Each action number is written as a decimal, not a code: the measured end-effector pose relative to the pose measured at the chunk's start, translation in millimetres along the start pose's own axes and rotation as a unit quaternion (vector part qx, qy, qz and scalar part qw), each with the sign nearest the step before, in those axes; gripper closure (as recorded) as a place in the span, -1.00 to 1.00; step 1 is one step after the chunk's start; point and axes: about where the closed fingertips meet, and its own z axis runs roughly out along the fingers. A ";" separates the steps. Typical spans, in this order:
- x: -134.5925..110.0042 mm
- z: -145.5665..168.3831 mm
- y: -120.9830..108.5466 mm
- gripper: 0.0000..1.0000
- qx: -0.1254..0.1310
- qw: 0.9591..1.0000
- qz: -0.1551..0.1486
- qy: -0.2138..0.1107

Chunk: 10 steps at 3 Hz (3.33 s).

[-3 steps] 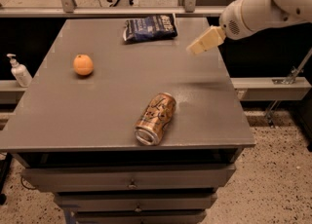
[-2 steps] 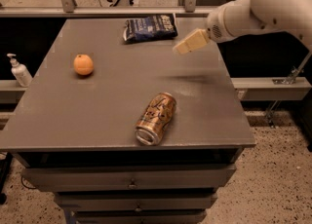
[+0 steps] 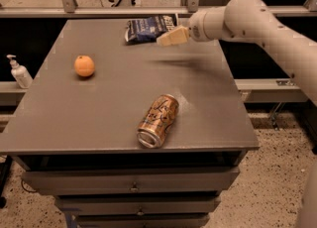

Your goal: Move blue chip bag near orange

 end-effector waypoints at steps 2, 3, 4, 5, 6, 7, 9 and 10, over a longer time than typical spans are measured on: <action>8.7 57.4 -25.4 -1.00 0.012 1.000 0.006 -0.007; 9.5 73.0 -33.7 -0.65 0.010 1.000 0.008 -0.011; 7.8 80.5 -33.4 -0.19 0.002 1.000 0.013 -0.022; 0.5 77.7 -27.2 0.28 -0.004 0.999 0.009 -0.036; -13.4 68.7 -14.1 0.74 -0.013 0.998 -0.003 -0.055; -25.0 56.7 3.4 1.00 -0.025 0.997 -0.009 -0.075; -27.7 54.7 51.8 1.00 -0.082 0.992 0.011 -0.095; -27.7 62.4 78.7 1.00 -0.112 0.988 0.028 -0.104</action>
Offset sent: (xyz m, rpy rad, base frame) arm 0.0860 0.0050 -0.0391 0.0085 -0.0244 -0.0466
